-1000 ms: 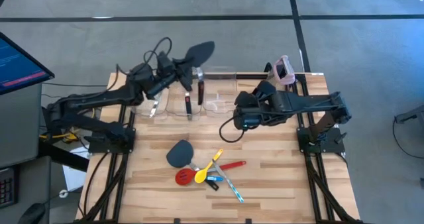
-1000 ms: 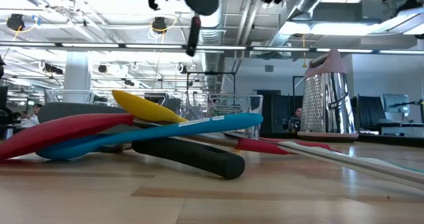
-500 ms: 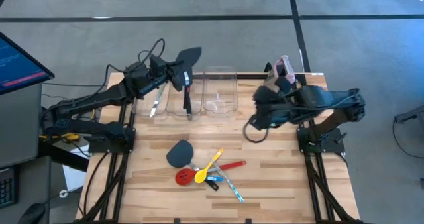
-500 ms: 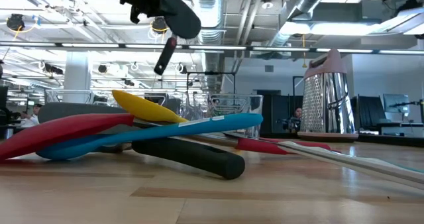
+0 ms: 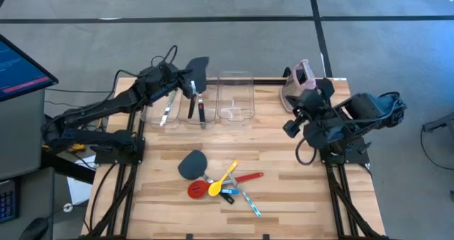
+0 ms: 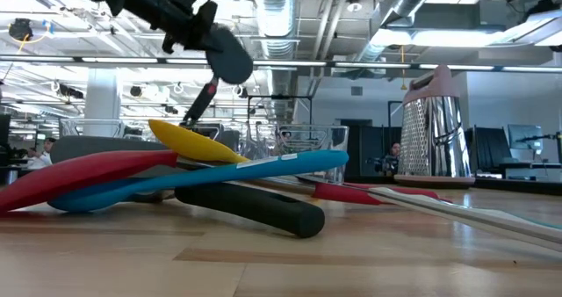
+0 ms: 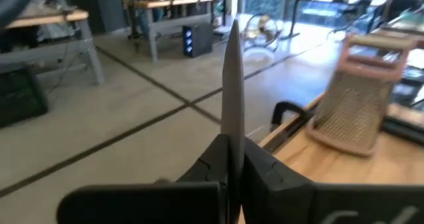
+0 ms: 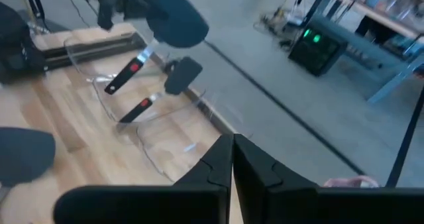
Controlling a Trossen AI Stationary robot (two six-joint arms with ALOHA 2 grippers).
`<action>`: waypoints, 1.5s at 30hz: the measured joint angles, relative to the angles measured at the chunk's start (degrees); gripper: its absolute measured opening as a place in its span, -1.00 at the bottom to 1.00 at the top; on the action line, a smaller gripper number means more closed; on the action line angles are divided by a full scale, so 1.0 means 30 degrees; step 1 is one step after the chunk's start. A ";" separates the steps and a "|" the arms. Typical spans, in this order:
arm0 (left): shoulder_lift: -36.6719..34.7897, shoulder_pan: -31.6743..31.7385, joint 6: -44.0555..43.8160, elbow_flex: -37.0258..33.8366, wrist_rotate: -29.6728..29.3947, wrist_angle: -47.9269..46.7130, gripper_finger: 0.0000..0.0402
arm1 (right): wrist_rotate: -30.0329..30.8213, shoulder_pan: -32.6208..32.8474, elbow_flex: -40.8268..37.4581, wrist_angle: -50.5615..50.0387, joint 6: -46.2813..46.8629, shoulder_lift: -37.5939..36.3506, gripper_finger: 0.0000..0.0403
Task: Pick & Place Kitchen Items
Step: Put the black spatula into the middle transparent bin
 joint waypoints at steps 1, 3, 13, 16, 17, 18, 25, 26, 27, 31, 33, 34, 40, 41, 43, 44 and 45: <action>0.0005 0.0259 -0.0157 -0.0227 0.0128 0.0011 -1.00 | 0.0042 0.0096 0.0000 -0.0004 0.0081 0.0022 -0.96; 0.0021 0.0761 -0.0503 -0.0689 0.0713 0.0210 -1.00 | 0.0035 0.0206 -0.0015 -0.0010 0.0288 0.0048 -0.98; 0.1157 0.2010 -0.0752 -0.2393 0.2466 0.1740 -1.00 | 0.0125 0.0133 -0.0027 0.0040 0.0344 0.0684 -0.98; 0.2128 0.1992 -0.0695 -0.2672 0.2570 0.2374 -1.00 | 0.0097 0.0102 -0.0011 0.0061 0.0343 0.0765 -0.99; 0.2494 0.1990 -0.0686 -0.2740 0.2570 0.2669 -1.00 | 0.0086 0.0055 -0.0007 0.0063 0.0352 0.0790 -0.99; 0.2846 0.1990 -0.0686 -0.2742 0.2650 0.2922 -1.00 | 0.0060 0.0038 -0.0015 0.0079 0.0421 0.0826 -0.99; 0.4727 0.1990 -0.0822 -0.2720 0.3594 0.4513 -1.00 | -0.0016 0.0060 -0.0015 0.0070 0.0833 0.0827 -0.99; 0.4829 0.1990 -0.0851 -0.2720 0.3572 0.4523 -0.99 | -0.0023 0.0060 -0.0015 0.0070 0.0840 0.0827 -0.99; 0.4876 0.1990 -0.0859 -0.2720 0.3411 0.4507 -0.98 | -0.0031 0.0060 -0.0015 0.0070 0.0840 0.0827 -0.99; 0.4962 0.1986 -0.0787 -0.2720 0.2120 0.4442 -0.93 | -0.0067 0.0053 -0.0015 0.0070 0.0835 0.0827 -0.99; 0.4947 0.1998 -0.0400 -0.2720 0.1826 0.4449 -0.89 | -0.0067 0.0053 -0.0015 0.0070 0.0833 0.0827 -0.99; 0.4940 0.1998 -0.0135 -0.2720 0.1735 0.4449 -0.86 | -0.0067 0.0053 -0.0015 0.0070 0.0833 0.0827 -0.99; 0.4940 0.1998 0.0293 -0.2720 0.1715 0.4560 -0.64 | -0.0067 0.0051 -0.0015 0.0054 0.0694 0.0827 -0.99; 0.4901 0.1998 0.0290 -0.2720 0.1718 0.4683 -0.60 | -0.0067 0.0045 -0.0015 0.0049 0.0688 0.0827 -0.99; 0.4619 0.1998 0.0290 -0.2720 0.1671 0.5006 -0.52 | -0.0067 0.0024 -0.0015 0.0026 0.0680 0.0827 -0.99; 0.4479 0.1998 0.0290 -0.2712 0.1572 0.5456 -0.49 | -0.0067 0.0024 -0.0015 0.0000 0.0680 0.0827 -0.99; 0.4247 0.1998 0.0290 -0.2705 0.1572 0.5681 -0.45 | -0.0067 0.0029 -0.0015 -0.0013 0.0680 0.0827 -0.99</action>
